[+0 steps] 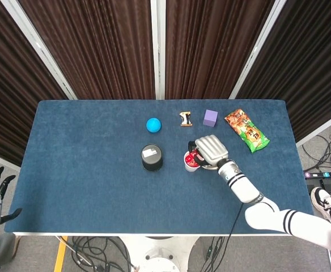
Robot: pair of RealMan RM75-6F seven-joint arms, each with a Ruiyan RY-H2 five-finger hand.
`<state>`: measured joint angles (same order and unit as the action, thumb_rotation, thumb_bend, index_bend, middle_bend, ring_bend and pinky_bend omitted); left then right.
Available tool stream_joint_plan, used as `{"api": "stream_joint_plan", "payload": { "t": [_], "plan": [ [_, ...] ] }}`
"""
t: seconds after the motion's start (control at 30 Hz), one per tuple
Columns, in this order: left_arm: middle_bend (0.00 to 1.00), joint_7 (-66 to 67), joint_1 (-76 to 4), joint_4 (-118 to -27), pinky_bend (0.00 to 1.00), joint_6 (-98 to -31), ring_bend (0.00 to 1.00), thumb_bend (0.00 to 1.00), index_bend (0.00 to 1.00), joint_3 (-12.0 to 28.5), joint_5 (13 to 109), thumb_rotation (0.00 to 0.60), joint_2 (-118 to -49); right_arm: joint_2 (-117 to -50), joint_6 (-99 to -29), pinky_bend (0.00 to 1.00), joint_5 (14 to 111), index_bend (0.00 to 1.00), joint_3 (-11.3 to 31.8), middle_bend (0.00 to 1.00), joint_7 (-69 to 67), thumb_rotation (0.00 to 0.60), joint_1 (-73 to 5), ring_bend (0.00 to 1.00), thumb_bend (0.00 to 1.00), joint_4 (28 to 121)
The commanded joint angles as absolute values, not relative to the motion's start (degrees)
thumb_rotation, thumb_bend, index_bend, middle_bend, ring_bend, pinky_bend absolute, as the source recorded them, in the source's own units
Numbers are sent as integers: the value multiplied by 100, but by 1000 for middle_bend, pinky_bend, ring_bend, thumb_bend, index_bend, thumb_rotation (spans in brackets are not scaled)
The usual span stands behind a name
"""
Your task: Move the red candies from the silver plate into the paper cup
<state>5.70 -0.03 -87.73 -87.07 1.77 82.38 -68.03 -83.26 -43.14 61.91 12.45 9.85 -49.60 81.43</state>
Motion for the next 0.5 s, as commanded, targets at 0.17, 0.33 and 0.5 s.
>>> {"api": "stream_joint_plan", "payload": {
  "t": [0.17, 0.33, 0.5],
  "plan": [
    [89, 558, -11, -8741, 60, -8695, 68, 0, 241, 175, 8254, 600, -6834, -8417, -4189, 1000, 6089, 472, 1132, 903, 1024, 600, -5010, 938, 393, 8013],
    [89, 552, -16, -8724, 60, -8685, 68, 0, 241, 182, 8250, 600, -6835, -8453, -4138, 1000, 6023, 411, 1090, 903, 1039, 600, -5034, 935, 392, 7925],
    [89, 554, -20, -8717, 60, -8671, 69, 0, 241, 182, 8247, 600, -6846, -8416, -4208, 1000, 6037, 351, 1121, 903, 984, 600, -5027, 935, 372, 7934]
  ]
}}
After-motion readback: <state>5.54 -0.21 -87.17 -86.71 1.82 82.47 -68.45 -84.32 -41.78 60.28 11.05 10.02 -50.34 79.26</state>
